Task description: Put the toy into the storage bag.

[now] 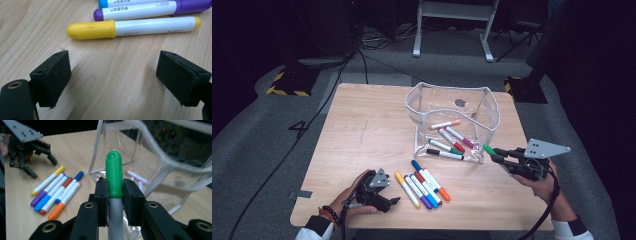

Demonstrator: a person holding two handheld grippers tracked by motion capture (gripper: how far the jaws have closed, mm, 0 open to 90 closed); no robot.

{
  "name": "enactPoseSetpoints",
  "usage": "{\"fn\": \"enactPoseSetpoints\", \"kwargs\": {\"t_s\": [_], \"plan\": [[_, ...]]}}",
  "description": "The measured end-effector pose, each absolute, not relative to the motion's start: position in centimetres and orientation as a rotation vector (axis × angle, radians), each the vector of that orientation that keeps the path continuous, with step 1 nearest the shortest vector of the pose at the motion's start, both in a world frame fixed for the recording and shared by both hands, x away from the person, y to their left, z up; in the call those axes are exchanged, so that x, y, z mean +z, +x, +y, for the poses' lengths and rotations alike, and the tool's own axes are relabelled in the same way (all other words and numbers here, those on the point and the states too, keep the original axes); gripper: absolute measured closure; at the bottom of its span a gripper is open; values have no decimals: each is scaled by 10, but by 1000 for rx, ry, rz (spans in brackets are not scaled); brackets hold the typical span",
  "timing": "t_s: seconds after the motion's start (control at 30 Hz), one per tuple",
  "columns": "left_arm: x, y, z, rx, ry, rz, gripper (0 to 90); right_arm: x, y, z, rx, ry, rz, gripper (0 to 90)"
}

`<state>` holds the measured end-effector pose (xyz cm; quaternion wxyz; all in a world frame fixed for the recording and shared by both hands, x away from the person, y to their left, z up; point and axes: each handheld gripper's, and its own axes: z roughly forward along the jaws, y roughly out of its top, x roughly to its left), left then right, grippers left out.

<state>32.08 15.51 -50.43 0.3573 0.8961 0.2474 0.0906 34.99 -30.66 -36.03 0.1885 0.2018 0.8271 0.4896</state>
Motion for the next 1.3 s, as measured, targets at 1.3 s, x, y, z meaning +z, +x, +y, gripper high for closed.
{"fn": "enactPoseSetpoints", "kwargs": {"t_s": [1.3], "plan": [[-504,321,156,230,2314,631,129,-306,509,-206,914,555,2558,748]]}}
